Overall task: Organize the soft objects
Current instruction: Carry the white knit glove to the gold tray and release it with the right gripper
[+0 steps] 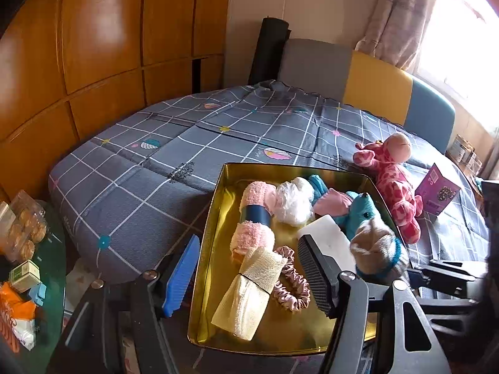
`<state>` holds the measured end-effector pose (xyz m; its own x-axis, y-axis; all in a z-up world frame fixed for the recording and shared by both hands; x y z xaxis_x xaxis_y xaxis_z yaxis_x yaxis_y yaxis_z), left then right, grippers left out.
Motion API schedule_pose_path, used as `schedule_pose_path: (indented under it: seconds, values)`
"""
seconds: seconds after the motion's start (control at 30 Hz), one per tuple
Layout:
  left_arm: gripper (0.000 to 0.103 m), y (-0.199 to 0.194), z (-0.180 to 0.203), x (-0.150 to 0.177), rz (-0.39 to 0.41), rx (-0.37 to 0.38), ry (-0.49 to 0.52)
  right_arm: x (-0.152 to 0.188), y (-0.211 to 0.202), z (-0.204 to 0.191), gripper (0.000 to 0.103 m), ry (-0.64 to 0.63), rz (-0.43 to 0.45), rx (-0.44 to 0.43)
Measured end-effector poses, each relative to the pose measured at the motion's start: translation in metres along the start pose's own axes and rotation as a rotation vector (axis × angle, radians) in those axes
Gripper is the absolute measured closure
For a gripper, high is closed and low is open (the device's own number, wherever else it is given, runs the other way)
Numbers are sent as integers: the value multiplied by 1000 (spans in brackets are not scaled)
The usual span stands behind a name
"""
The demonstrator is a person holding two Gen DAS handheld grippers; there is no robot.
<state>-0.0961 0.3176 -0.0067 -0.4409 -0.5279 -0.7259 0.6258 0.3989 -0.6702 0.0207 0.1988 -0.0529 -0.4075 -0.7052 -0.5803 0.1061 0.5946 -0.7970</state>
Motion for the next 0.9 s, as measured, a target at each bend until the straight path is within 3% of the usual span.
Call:
schedule_pose_path:
  seconds: [0.13, 0.3, 0.5, 0.7, 0.83, 0.9]
  values:
    - [31, 1, -5, -1, 1, -9, -9, 2, 20, -4, 73, -40, -42, -21]
    - [29, 3, -7, 0, 1, -17, -14, 20, 51, -3, 72, -75, -128, 31]
    - [29, 6, -7, 2, -6, -19, -12, 25, 47, -2, 61, -71, -107, 17]
    - [25, 4, -5, 2, 0, -18, -5, 27, 30, 1, 59, -32, -64, -22]
    - [24, 2, -5, 0, 8, -19, -5, 25, 9, 1, 39, -6, -13, -39]
    - [24, 1, -4, 0, 9, -18, -5, 24, 0, 4, 39, 8, 8, -36]
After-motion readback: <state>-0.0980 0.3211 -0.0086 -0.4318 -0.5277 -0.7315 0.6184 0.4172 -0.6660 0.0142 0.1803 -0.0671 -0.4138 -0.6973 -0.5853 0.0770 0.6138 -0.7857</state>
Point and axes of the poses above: each gripper's, at about its wrist camera, not at the fingertips, and y roughly the way its jaws point, z to its right, x to its underside, the point moved 3 cm from there along y, roughly the way its jaws point, and after that the axes turned 5 degrees about -y, right-handed, at the moved point
